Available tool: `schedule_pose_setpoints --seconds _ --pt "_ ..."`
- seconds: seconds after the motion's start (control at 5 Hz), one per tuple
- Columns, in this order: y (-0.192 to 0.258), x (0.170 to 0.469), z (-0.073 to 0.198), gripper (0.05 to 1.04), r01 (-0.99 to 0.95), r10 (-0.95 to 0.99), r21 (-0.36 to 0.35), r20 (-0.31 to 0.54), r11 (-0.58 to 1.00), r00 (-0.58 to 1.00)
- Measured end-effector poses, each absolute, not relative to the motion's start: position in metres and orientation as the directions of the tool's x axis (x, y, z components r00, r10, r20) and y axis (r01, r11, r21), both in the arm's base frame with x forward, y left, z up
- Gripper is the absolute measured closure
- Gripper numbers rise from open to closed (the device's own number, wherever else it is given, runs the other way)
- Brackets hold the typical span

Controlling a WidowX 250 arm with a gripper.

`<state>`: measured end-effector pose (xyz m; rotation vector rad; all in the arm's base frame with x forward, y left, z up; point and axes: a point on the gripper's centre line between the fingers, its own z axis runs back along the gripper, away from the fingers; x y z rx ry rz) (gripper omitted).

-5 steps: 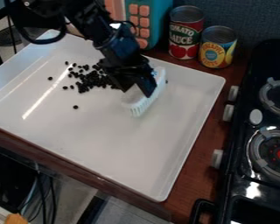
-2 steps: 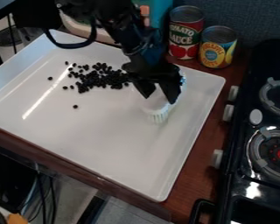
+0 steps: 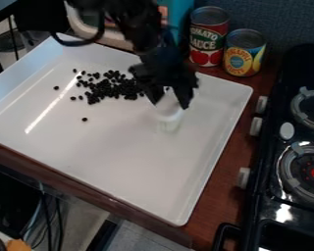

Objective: Sweep into pile

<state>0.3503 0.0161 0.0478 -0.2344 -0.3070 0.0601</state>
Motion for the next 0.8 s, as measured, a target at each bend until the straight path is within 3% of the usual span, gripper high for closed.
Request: schedule_pose_setpoints --seconds 0.4,0.8 --pt "0.036 0.354 0.056 0.363 -0.055 0.126 -0.243 0.285 0.968 0.95" --pt "0.032 0.312 0.092 0.363 0.082 0.022 -0.268 0.365 0.96 0.931"
